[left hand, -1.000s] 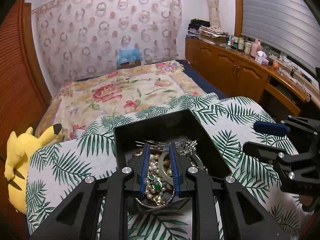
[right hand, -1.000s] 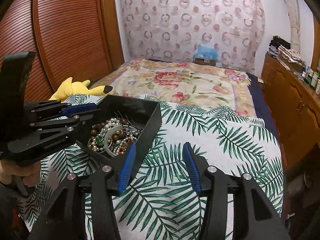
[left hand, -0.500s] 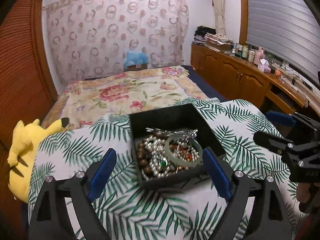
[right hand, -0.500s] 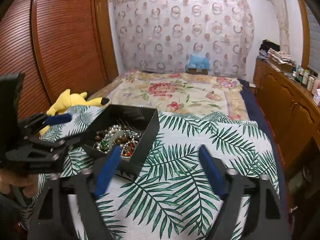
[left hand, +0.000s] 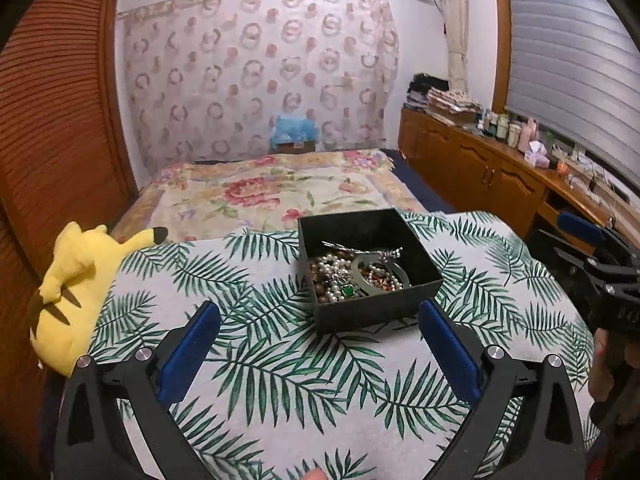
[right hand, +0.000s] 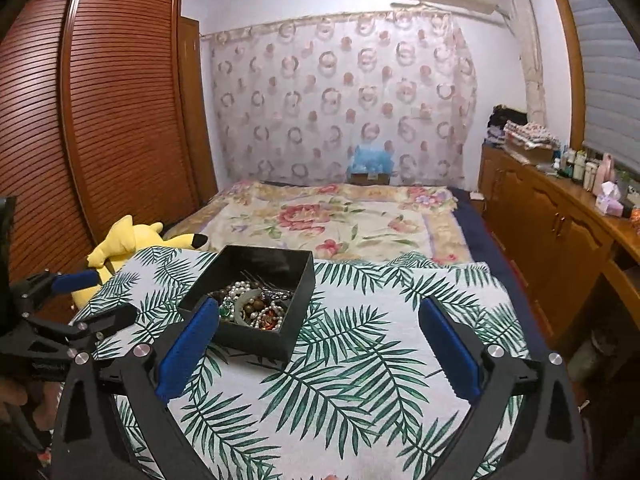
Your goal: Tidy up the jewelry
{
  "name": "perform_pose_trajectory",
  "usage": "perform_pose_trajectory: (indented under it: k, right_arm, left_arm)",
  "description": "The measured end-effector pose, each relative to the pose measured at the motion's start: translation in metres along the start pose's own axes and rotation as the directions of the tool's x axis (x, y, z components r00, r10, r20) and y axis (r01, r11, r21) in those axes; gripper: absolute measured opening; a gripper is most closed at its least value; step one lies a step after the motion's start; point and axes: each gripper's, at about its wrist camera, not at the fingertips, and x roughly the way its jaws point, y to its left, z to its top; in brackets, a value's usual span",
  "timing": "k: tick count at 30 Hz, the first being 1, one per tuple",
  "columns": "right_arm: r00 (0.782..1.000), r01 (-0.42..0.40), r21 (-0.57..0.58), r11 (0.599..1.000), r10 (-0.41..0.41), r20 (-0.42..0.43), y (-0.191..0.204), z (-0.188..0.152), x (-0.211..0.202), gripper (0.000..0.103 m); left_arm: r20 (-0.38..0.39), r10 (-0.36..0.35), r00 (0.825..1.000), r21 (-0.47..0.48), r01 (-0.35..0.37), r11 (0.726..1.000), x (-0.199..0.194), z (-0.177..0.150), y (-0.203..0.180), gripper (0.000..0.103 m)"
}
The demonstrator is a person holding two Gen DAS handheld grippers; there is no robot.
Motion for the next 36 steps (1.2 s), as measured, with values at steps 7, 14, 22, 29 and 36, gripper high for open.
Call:
perform_pose_trajectory:
  k: [7, 14, 22, 29, 36]
  right_arm:
    - [1.000, 0.005, 0.018, 1.000, -0.005, 0.031, 0.005, -0.005, -0.021, 0.101]
    - [0.999, -0.012, 0.044, 0.999, 0.011, 0.033, 0.003, -0.008, -0.028, 0.101]
    - [0.999, 0.005, 0.035, 0.999, -0.006, 0.037, 0.004, -0.009, -0.031, 0.101]
    - [0.999, 0.004, 0.036, 0.999, -0.005, 0.035, 0.004, -0.010, -0.031, 0.101]
    - [1.000, 0.002, 0.037, 0.999, -0.004, 0.031, 0.004, -0.011, -0.029, 0.101]
  left_arm:
    - [0.049, 0.030, 0.998, -0.013, -0.029, 0.999, -0.023, -0.007, 0.008, 0.096]
    - [0.049, 0.056, 0.997, -0.009, -0.055, 0.998, -0.032, -0.014, 0.011, 0.096]
    - [0.058, 0.049, 0.997, -0.033, -0.047, 0.998, -0.036, -0.017, 0.014, 0.096]
    - [0.064, 0.042, 0.997, -0.040, -0.040, 0.998, -0.037, -0.016, 0.014, 0.096]
    - [0.063, 0.039, 0.997, -0.042, -0.037, 0.998, -0.037, -0.016, 0.013, 0.096]
